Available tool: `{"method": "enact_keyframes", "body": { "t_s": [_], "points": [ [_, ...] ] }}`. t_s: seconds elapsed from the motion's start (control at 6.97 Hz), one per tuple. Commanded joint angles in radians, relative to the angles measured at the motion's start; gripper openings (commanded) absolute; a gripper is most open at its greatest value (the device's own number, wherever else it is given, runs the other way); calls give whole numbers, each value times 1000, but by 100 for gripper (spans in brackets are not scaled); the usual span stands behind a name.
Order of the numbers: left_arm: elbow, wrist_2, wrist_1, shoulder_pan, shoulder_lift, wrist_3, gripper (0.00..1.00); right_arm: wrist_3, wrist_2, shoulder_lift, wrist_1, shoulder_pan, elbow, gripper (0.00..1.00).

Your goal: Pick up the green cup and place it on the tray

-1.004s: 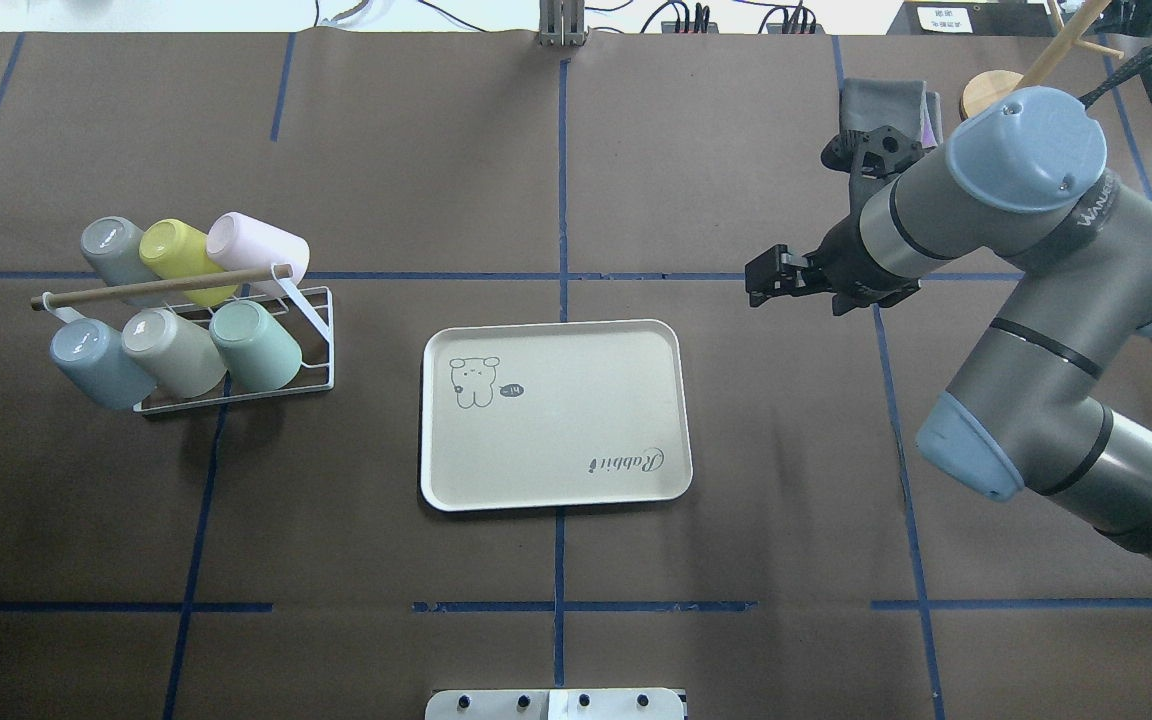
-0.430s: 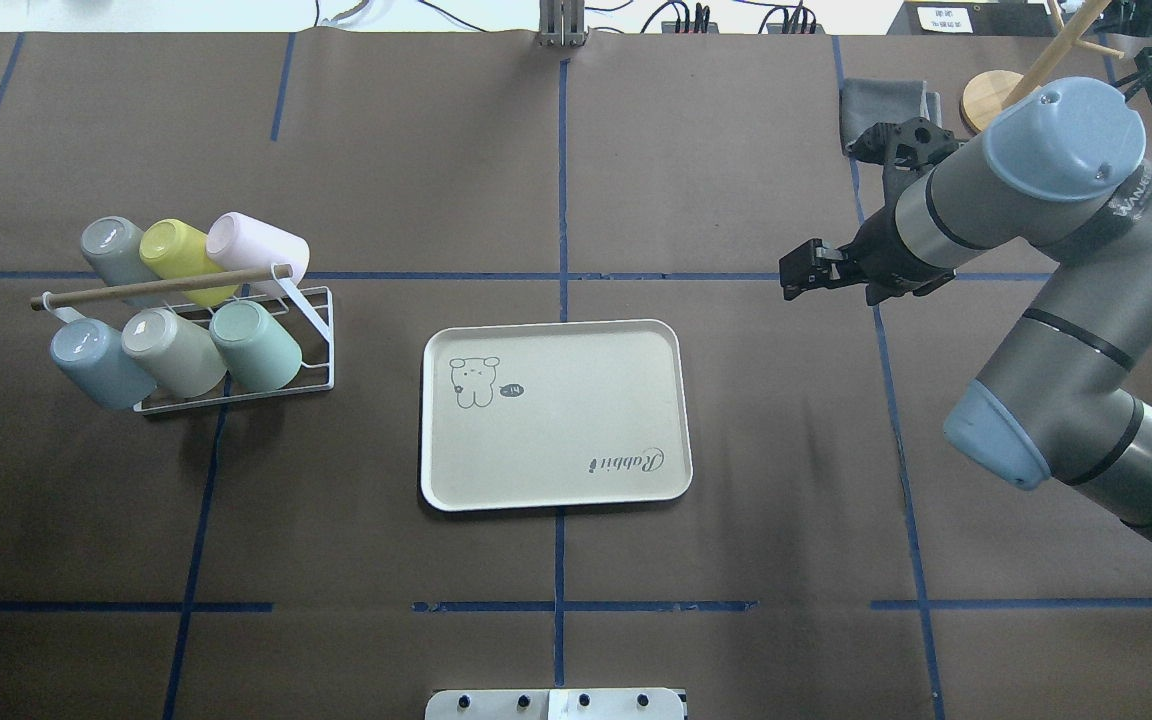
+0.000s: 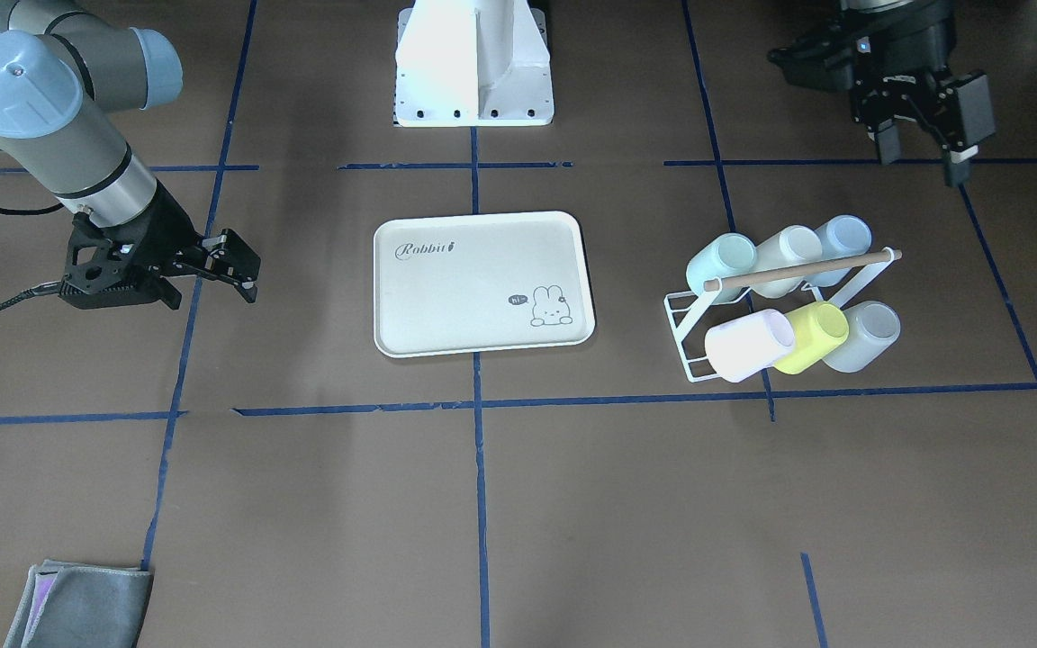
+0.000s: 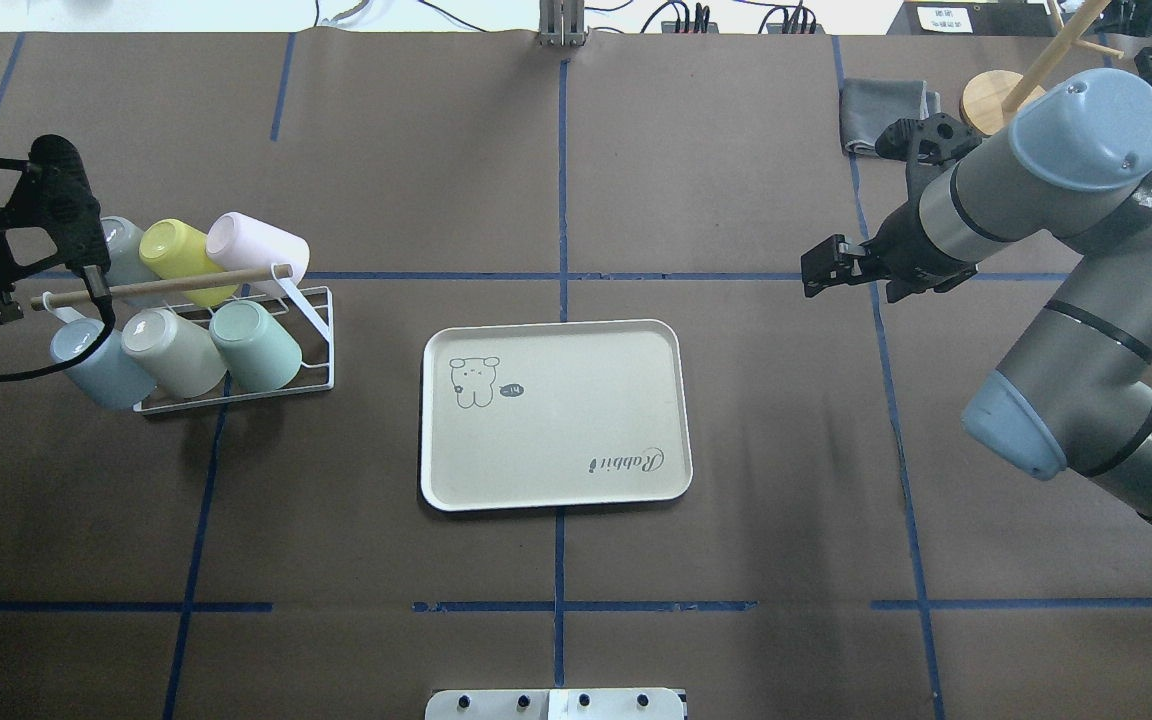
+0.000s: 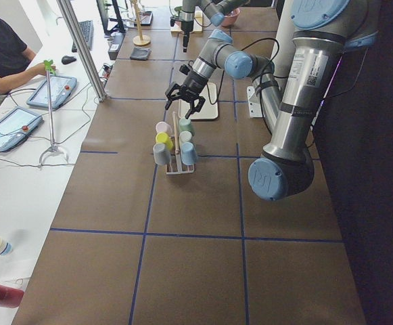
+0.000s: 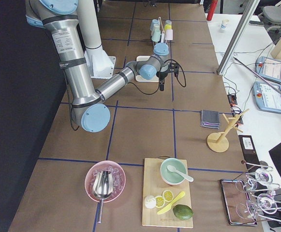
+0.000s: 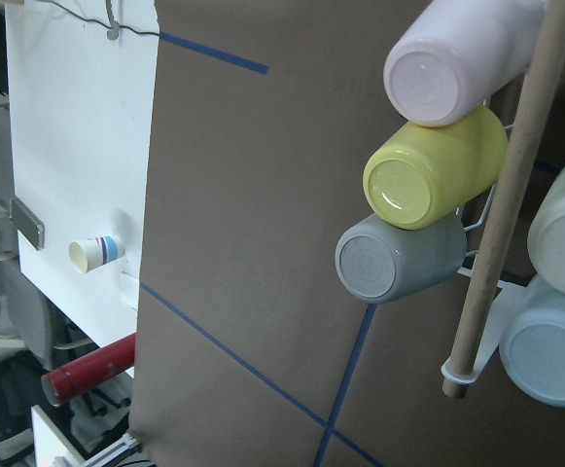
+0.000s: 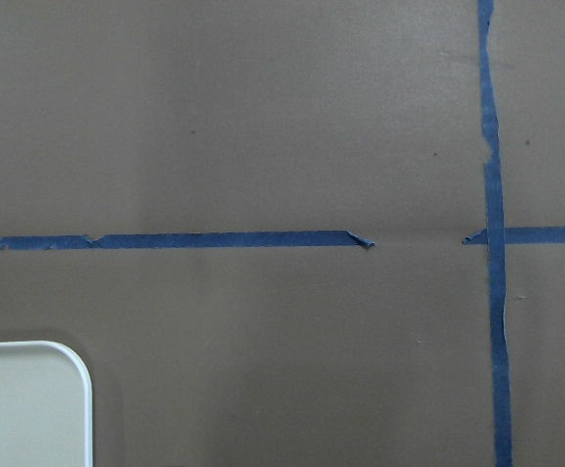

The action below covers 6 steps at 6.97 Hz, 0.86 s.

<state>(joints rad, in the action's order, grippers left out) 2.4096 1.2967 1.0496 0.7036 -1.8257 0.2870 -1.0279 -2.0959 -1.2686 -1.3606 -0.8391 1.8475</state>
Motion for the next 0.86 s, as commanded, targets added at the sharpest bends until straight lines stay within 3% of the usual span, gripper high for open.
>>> {"method": "enact_keyframes", "body": {
  "t_s": [0.0, 0.29, 0.57, 0.72],
  "points": [
    [16, -72, -16, -58, -27, 7, 100, 0, -7, -9, 1, -9, -1, 100],
    [13, -414, -163, -305, -44, 146, 100, 0, -9, -21, 2, -9, -1, 100],
    [6, -476, -195, -387, -53, 286, 100, 2, -9, -31, 5, -9, -2, 100],
    [-1, -582, -197, -471, -53, 358, 100, 2, -7, -31, 5, -9, -2, 100]
  ]
}}
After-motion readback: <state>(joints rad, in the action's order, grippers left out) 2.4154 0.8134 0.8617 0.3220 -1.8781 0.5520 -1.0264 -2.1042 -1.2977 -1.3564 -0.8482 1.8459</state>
